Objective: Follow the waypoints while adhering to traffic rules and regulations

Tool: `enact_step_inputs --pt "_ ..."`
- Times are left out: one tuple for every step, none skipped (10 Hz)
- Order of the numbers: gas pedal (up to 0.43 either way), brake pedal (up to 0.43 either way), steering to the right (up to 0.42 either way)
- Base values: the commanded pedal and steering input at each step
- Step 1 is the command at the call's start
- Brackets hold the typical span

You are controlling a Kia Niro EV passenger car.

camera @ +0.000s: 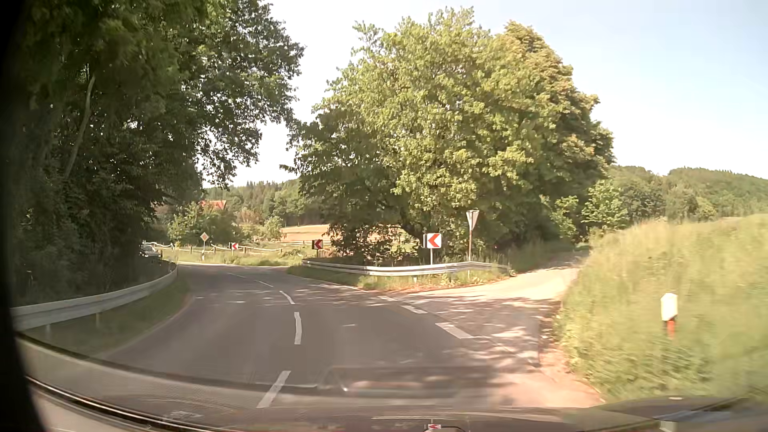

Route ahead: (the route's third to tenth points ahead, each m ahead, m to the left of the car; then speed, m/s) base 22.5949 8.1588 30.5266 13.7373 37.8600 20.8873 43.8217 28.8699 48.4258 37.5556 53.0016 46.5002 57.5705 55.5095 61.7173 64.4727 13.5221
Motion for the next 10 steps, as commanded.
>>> enact_step_inputs --pt "0.138 0.0 -0.096" --pt "0.157 0.0 -0.098" --pt "0.157 0.0 -0.101" --pt "0.169 0.0 -0.103" --pt "0.169 0.0 -0.103" --pt "0.169 0.0 -0.103" --pt "0.169 0.0 -0.104" --pt "0.169 0.0 -0.106" --pt "0.177 0.0 -0.107" --pt "0.177 0.0 -0.107"
